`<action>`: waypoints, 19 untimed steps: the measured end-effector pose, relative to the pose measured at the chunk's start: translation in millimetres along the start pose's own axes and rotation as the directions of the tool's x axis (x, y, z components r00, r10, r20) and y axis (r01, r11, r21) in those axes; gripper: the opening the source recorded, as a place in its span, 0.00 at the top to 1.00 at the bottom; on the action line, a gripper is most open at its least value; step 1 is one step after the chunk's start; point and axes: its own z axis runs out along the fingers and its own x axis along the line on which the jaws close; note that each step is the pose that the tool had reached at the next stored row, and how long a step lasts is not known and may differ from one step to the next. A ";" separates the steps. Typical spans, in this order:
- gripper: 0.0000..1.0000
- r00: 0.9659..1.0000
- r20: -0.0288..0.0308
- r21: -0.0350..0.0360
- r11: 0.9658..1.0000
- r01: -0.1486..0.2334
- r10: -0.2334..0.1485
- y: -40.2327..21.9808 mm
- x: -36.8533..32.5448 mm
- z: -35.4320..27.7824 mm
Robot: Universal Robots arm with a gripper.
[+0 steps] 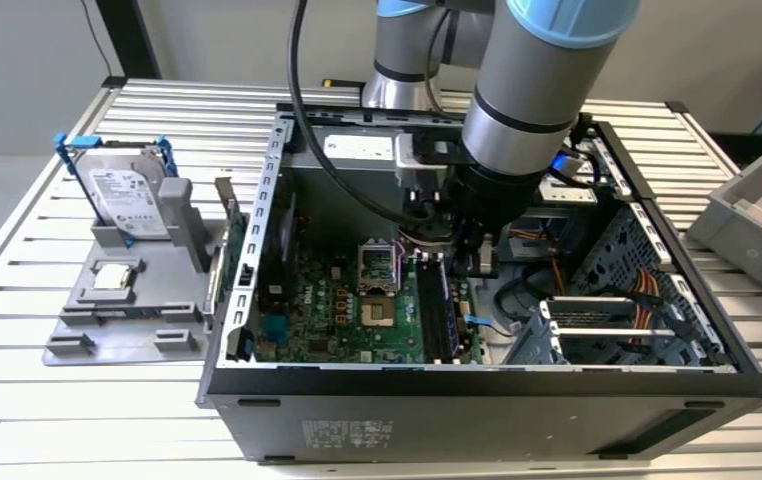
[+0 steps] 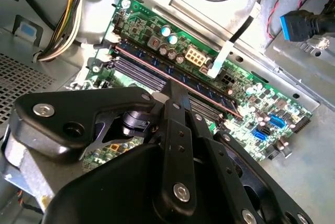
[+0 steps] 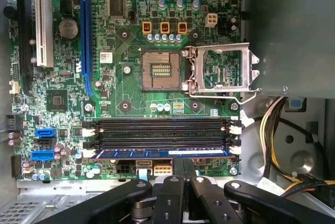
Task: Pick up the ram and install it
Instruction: 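Press down the ram until it locks into place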
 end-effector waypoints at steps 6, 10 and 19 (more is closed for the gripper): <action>1.00 1.000 0.000 0.001 1.000 0.000 0.000 -0.1 0.3 5.9; 1.00 1.000 0.000 0.004 1.000 0.000 0.000 -0.2 0.6 13.2; 1.00 1.000 0.000 0.005 1.000 0.000 0.000 -0.3 0.9 18.4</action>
